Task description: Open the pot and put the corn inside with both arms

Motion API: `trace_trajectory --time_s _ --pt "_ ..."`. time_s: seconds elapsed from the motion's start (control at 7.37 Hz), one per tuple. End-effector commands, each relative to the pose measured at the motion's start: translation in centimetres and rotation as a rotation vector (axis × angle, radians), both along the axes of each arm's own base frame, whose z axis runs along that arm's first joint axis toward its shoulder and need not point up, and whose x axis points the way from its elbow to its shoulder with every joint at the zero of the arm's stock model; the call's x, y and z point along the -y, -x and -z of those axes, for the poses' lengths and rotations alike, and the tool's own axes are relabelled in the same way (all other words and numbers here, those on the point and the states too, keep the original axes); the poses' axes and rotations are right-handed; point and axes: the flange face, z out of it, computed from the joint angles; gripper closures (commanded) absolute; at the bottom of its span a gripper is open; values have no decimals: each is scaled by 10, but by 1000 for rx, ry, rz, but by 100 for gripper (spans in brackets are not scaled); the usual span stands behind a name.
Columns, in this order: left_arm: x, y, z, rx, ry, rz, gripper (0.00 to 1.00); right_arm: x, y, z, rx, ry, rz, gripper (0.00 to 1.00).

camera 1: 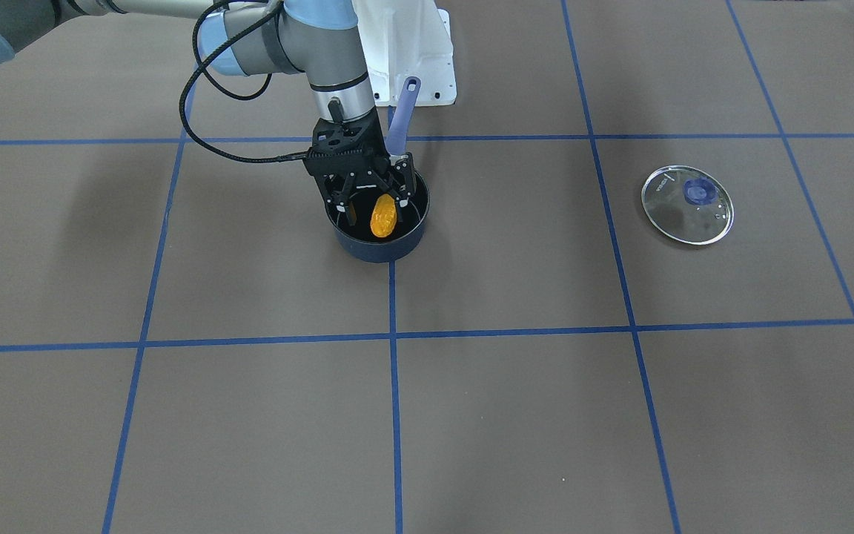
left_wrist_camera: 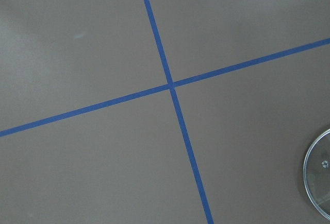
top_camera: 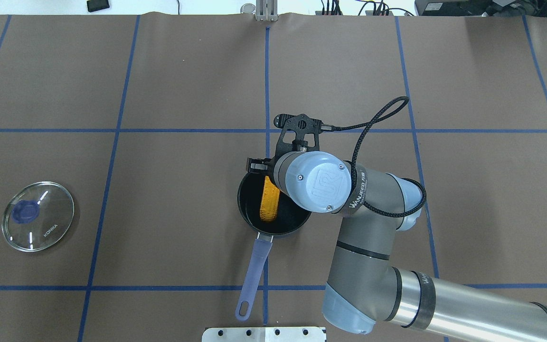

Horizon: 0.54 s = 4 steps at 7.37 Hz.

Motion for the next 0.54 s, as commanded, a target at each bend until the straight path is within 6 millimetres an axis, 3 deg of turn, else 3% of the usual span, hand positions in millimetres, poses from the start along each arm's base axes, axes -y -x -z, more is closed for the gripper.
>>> trace_trajectory --time_s 0.0,0.14,0.27,0.41 --pt "0 0 -3 1 4 -1 2 26 -20 6 1 -20 -30 0" --pt "0 0 -7 0 13 -1 2 68 -54 -1 -37 -49 -33 0" --pt "0 0 -7 -2 14 0 2 119 -100 -20 -70 -29 34 0" --pt "1 -2 -12 -7 59 22 2 158 -138 -59 -134 -28 121 0"
